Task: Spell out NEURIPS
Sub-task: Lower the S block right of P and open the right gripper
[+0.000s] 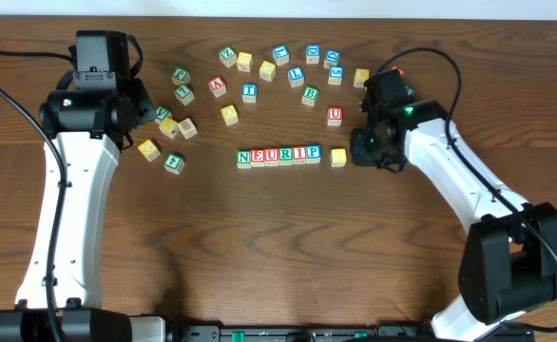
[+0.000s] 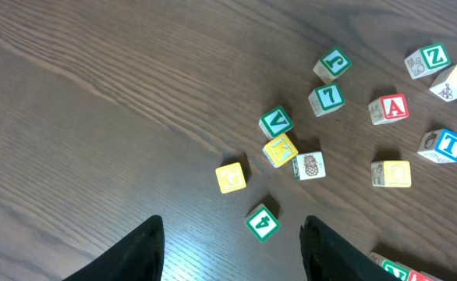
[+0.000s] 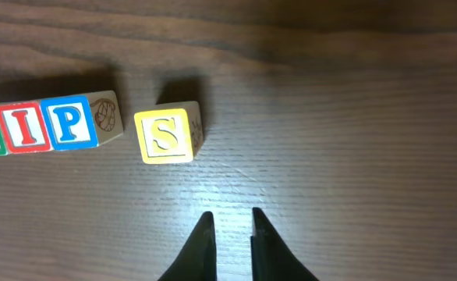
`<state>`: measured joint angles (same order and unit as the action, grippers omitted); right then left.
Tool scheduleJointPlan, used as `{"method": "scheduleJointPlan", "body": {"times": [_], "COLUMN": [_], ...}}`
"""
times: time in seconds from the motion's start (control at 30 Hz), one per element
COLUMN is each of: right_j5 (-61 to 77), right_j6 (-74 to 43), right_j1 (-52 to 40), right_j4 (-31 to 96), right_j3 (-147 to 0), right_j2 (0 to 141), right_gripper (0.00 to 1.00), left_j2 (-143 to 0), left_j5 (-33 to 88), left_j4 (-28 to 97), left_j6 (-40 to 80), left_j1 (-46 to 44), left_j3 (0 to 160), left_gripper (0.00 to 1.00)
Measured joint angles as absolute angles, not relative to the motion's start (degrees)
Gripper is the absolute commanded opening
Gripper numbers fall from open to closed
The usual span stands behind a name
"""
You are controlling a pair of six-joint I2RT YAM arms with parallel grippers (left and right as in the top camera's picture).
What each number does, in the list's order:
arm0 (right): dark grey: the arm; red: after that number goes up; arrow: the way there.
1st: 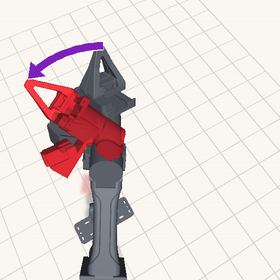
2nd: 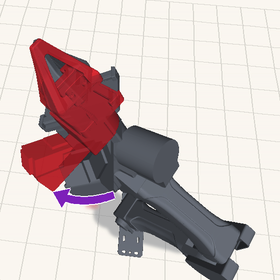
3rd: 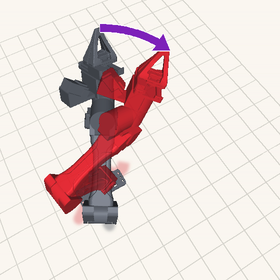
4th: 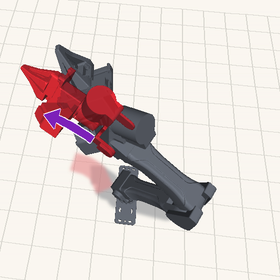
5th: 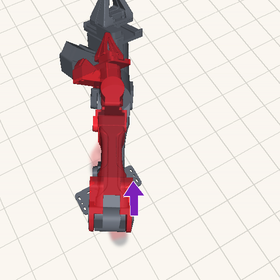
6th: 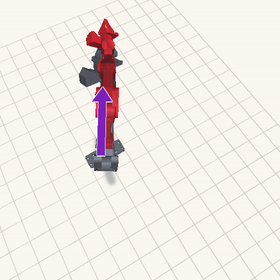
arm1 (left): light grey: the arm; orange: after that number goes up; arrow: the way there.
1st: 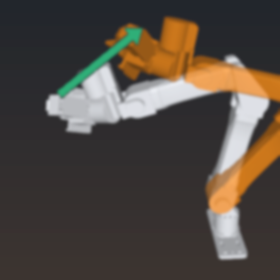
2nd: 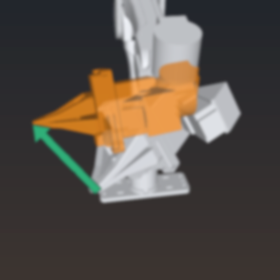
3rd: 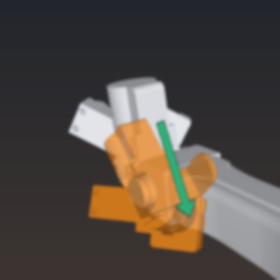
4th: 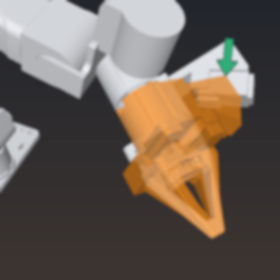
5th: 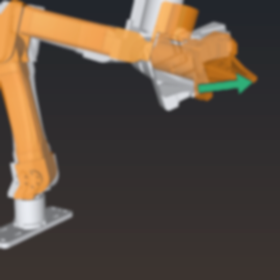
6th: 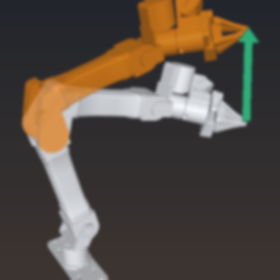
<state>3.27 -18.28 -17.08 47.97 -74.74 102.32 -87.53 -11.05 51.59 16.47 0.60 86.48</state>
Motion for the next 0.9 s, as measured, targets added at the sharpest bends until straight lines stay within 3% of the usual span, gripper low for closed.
{"method": "scheduleJointPlan", "body": {"times": [0.53, 0.9], "right_j5": [4.34, 6.48], "right_j6": [-20.45, -20.60], "right_j1": [-18.70, -18.90], "right_j4": [42.63, 39.79], "right_j3": [-68.07, -68.05], "right_j2": [102.41, 106.02], "right_gripper": [0.03, 0.05], "left_j2": [-87.55, -88.25], "left_j5": [-10.83, -10.83], "left_j4": [51.57, 51.57], "left_j6": [16.47, 16.47], "left_j1": [0.60, 0.60], "left_j3": [86.48, 86.48], "left_gripper": [0.55, 0.55]}}
